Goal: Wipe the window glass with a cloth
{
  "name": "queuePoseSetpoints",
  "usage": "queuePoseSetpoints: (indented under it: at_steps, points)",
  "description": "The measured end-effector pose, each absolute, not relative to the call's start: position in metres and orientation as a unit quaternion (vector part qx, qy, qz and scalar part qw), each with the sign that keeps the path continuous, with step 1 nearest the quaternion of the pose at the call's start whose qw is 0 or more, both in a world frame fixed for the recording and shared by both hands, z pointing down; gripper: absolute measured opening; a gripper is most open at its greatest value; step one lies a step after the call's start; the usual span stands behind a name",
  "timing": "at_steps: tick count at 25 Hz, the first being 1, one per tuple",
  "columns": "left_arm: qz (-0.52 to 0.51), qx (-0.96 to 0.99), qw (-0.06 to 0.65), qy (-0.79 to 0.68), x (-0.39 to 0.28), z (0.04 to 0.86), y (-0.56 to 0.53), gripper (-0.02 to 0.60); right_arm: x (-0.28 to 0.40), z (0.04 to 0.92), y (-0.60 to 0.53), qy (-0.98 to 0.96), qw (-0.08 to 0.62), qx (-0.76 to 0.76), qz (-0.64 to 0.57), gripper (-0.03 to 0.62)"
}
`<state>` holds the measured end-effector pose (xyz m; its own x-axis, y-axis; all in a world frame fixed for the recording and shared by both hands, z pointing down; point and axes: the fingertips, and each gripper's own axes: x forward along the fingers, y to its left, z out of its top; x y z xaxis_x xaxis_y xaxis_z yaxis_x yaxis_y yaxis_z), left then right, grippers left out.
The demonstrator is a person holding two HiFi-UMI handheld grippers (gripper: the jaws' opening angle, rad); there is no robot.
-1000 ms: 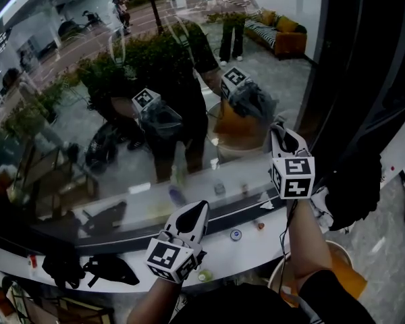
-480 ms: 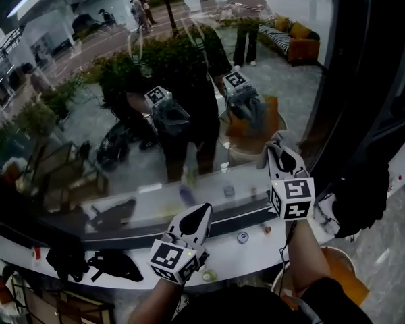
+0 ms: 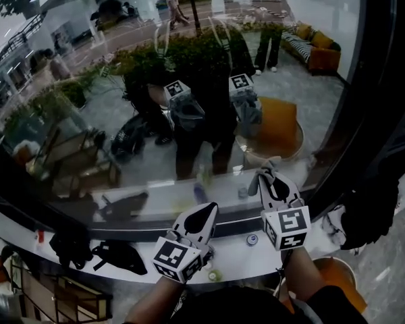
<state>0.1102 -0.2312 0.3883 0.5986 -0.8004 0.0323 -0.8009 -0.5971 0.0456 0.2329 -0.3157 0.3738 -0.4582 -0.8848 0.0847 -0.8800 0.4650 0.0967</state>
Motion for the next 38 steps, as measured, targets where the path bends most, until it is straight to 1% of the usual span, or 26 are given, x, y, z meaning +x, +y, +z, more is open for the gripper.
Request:
queuePoseSetpoints:
  at_steps: [4,8,13,20,25,30,38]
  points:
    - [-0.001,0.9,0.015,-0.435,0.107,0.38,-0.234,0.006,0.227,0.353,-0.319,-0.848,0.056,0.525,-0.051,0.052]
    - [-0.01,0.913,-0.008,-0.408,0.103,0.354,-0.235,0.006,0.231,0.317,-0.33,-0.827,0.05,0.553,-0.089,0.052]
    - [-0.038,0.919,-0.012,-0.393,0.089,0.316,-0.245,0.006,0.242,0.266,-0.343,-0.8,0.041,0.588,-0.111,0.052]
    - [-0.066,0.925,-0.051,-0.371,0.078,0.26,-0.252,0.006,0.26,0.215,-0.345,-0.771,0.032,0.624,-0.121,0.052]
    - [-0.079,0.925,-0.061,-0.366,0.069,0.243,-0.254,0.006,0.257,0.206,-0.357,-0.763,0.041,0.634,-0.117,0.052]
    - [-0.078,0.923,-0.051,-0.372,0.059,0.248,-0.258,0.006,0.245,0.215,-0.375,-0.763,0.05,0.637,-0.102,0.052]
    - [-0.074,0.913,-0.04,-0.398,0.02,0.259,-0.27,0.006,0.225,0.22,-0.381,-0.754,0.04,0.648,-0.106,0.051]
